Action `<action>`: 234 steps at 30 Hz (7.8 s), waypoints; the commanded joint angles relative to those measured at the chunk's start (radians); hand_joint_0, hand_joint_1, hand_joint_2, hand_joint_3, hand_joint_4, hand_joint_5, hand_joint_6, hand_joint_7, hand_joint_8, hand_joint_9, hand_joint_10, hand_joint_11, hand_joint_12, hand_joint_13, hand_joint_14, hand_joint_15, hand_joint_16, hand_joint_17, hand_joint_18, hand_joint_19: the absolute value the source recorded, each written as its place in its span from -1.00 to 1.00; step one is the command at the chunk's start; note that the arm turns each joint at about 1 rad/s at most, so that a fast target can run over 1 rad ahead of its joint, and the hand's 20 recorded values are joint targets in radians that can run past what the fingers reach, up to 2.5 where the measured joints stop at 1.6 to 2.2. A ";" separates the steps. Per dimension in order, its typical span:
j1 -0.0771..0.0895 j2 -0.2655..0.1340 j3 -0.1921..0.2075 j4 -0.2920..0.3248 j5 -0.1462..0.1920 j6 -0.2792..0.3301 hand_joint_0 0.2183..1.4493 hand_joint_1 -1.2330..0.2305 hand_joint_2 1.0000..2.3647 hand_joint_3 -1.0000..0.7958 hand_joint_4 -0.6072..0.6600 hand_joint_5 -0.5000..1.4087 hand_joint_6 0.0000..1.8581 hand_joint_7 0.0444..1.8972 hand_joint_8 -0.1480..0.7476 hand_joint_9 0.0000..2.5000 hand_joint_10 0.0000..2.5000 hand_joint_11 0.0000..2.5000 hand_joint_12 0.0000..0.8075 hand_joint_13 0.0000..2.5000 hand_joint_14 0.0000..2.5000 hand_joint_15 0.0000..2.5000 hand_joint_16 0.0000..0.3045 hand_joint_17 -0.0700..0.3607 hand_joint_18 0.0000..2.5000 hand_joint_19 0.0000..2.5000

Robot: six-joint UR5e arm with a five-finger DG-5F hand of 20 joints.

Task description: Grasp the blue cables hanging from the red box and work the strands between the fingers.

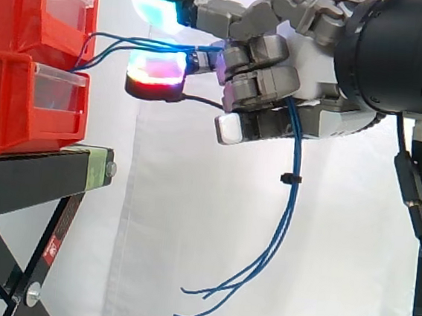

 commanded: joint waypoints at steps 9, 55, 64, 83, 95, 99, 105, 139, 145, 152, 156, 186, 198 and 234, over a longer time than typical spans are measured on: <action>0.005 0.000 0.000 0.000 0.008 -0.010 -0.07 -0.36 -1.00 -0.88 0.36 -0.56 -0.39 0.19 0.15 0.25 1.00 1.00 0.33 0.41 1.00 0.25 0.30 0.02 0.64 -0.36; 0.005 0.000 0.000 -0.008 -0.047 -0.076 0.55 -0.08 -0.97 -0.07 0.26 -0.17 -0.28 0.23 0.15 0.25 1.00 1.00 0.33 0.41 1.00 0.25 0.30 0.02 0.64 -0.36; 0.005 0.000 0.000 0.001 -0.047 -0.076 0.24 -0.30 -0.99 -0.07 0.23 -0.56 0.50 -0.05 0.15 0.25 1.00 1.00 0.33 0.41 1.00 0.25 0.30 0.02 0.64 -0.36; 0.005 0.000 0.000 0.007 -0.042 -0.076 0.59 -0.27 -0.98 0.13 0.20 0.05 -0.78 0.51 0.15 0.25 1.00 1.00 0.33 0.41 1.00 0.25 0.30 0.02 0.64 -0.36; 0.005 0.000 0.000 0.009 -0.042 -0.050 0.59 -0.15 -0.98 0.06 0.30 0.08 -0.99 0.55 0.15 0.25 1.00 1.00 0.33 0.41 1.00 0.25 0.30 0.02 0.64 -0.36; 0.005 0.000 0.000 0.020 -0.042 0.007 0.49 -0.18 -0.99 -0.02 0.39 0.13 -0.99 0.43 0.15 0.25 1.00 1.00 0.33 0.41 1.00 0.25 0.30 0.02 0.64 -0.36; 0.005 0.000 0.000 0.015 -0.041 0.015 0.20 -0.17 -0.78 0.07 0.34 0.08 -0.99 0.49 0.15 0.25 1.00 1.00 0.33 0.41 1.00 0.25 0.30 0.02 0.64 -0.36; 0.005 0.000 0.000 0.007 -0.039 0.042 0.75 -0.27 -0.98 -0.01 0.05 0.16 -0.99 0.58 0.15 0.25 1.00 1.00 0.33 0.41 1.00 0.25 0.30 0.02 0.64 -0.36; 0.005 0.000 0.000 0.007 -0.039 0.042 0.20 -0.46 -0.98 -0.53 0.18 -0.43 -0.07 0.17 0.15 0.25 1.00 1.00 0.33 0.41 1.00 0.25 0.30 0.02 0.64 -0.36; 0.005 0.000 0.000 0.007 -0.039 0.042 0.78 -0.28 -0.98 -0.16 0.10 -0.38 0.31 0.11 0.15 0.25 1.00 1.00 0.33 0.41 1.00 0.25 0.30 0.02 0.64 -0.36; 0.005 0.000 0.000 0.007 -0.039 0.044 0.56 -0.25 -0.98 -0.35 0.23 -0.05 -1.00 0.44 0.15 0.25 1.00 1.00 0.33 0.41 1.00 0.25 0.30 0.02 0.64 -0.36; 0.005 0.000 0.000 0.012 -0.039 0.056 0.52 -0.15 -0.98 -0.03 0.27 0.07 -0.78 0.52 0.15 0.25 1.00 1.00 0.33 0.41 1.00 0.25 0.30 0.02 0.64 -0.36; 0.005 0.000 0.000 0.013 -0.039 0.056 0.74 -0.21 -0.99 0.22 0.26 0.25 -1.00 0.61 0.15 0.25 1.00 1.00 0.33 0.41 1.00 0.25 0.30 0.02 0.64 -0.36; 0.005 0.000 0.000 0.032 -0.039 0.076 0.05 -0.08 -0.98 -0.40 0.28 -0.05 -0.12 0.29 0.15 0.25 1.00 1.00 0.33 0.41 1.00 0.25 0.30 0.02 0.64 -0.36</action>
